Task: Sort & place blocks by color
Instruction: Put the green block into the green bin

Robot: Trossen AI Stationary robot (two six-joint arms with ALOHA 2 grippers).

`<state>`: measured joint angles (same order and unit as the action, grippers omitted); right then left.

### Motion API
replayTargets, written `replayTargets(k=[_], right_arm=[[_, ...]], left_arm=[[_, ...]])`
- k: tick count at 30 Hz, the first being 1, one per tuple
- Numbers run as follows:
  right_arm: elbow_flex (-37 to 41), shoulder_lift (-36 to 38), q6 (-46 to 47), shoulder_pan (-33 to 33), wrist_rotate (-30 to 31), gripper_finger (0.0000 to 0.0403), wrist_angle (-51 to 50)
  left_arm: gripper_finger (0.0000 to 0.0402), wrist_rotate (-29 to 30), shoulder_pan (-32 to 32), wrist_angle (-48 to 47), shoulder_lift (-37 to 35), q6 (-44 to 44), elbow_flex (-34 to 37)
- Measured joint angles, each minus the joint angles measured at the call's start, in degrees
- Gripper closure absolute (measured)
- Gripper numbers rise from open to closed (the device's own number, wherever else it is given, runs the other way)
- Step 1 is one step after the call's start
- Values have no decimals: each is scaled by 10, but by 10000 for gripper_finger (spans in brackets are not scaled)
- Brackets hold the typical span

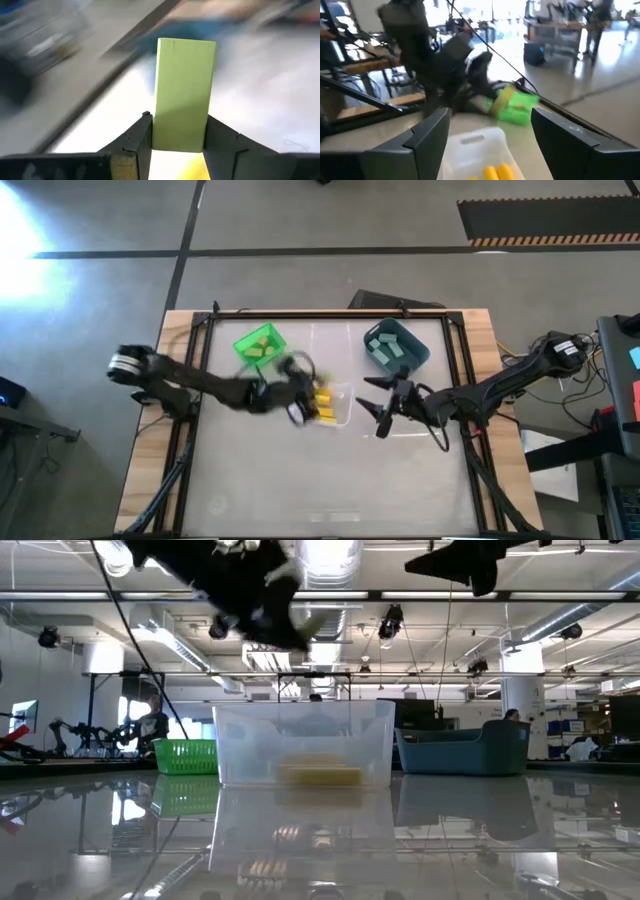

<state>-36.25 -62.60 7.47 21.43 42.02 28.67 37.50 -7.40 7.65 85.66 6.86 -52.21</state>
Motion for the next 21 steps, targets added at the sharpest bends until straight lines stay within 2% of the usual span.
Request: replayTargets(k=[3, 5, 7, 12, 16, 21], right_arm=[[0, 21, 35, 0, 17, 133, -53], [0, 30, 50, 0, 17, 137, -78], [0, 31, 60, 0, 17, 142, -86], [0, 27, 63, 0, 17, 152, -88], [0, 24, 65, 0, 16, 150, -89], [0, 25, 65, 0, 15, 151, -91]], left_arm=[[285, 80, 64, -239, -64, 95, 3], [285, 83, 119, -360, -97, 161, 7], [285, 58, 179, -428, -120, 197, 22], [285, -92, 323, -436, -129, 167, 62], [284, -106, 395, -429, -115, 144, 75], [229, -107, 412, -425, -104, 118, 74]])
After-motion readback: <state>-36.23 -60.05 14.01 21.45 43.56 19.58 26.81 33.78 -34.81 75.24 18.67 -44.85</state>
